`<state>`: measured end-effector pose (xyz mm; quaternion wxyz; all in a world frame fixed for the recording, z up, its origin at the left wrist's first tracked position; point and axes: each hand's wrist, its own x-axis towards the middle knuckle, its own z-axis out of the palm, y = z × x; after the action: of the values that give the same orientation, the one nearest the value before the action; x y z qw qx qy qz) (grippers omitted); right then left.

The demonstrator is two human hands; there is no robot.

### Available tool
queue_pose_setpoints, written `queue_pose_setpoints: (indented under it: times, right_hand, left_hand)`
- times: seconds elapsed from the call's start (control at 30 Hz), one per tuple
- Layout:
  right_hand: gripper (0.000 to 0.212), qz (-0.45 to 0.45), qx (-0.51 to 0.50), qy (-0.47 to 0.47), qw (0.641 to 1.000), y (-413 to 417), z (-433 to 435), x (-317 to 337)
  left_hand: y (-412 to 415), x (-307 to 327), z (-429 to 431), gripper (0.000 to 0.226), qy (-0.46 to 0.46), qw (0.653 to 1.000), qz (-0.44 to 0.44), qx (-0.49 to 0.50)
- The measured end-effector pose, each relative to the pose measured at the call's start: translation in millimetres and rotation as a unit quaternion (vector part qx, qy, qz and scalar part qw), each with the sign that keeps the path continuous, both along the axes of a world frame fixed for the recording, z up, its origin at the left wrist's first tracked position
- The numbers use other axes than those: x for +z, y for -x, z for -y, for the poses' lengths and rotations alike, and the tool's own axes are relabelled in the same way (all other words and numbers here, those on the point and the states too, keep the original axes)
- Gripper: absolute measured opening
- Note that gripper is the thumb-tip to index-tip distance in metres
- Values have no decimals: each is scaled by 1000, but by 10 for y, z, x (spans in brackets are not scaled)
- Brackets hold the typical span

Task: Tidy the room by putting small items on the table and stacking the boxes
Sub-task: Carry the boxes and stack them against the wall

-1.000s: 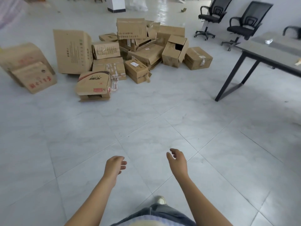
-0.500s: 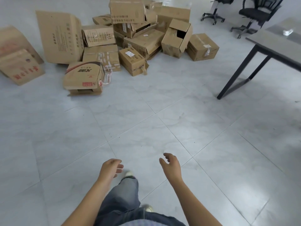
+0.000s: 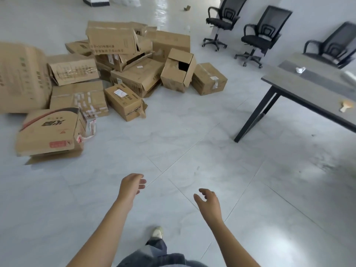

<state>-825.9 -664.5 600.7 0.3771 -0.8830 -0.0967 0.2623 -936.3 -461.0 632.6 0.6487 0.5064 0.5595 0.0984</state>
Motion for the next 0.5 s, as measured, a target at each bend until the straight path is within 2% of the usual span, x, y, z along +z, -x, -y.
queue_pose_setpoints:
  times: [0.1, 0.27, 0.5]
  right_hand:
    - [37, -12, -16, 6, 1000, -210, -242, -3]
    - [38, -25, -24, 27, 999, -596, -404, -93]
    - [40, -16, -4, 1, 1000, -1789, -974, -153]
  left_hand:
    - [-467, 36, -183, 12, 8, 999, 9, -34]
    - [-810, -201, -203, 11, 65, 993, -38, -86]
    - [-1669, -237, -784, 14, 26, 998, -47, -30]
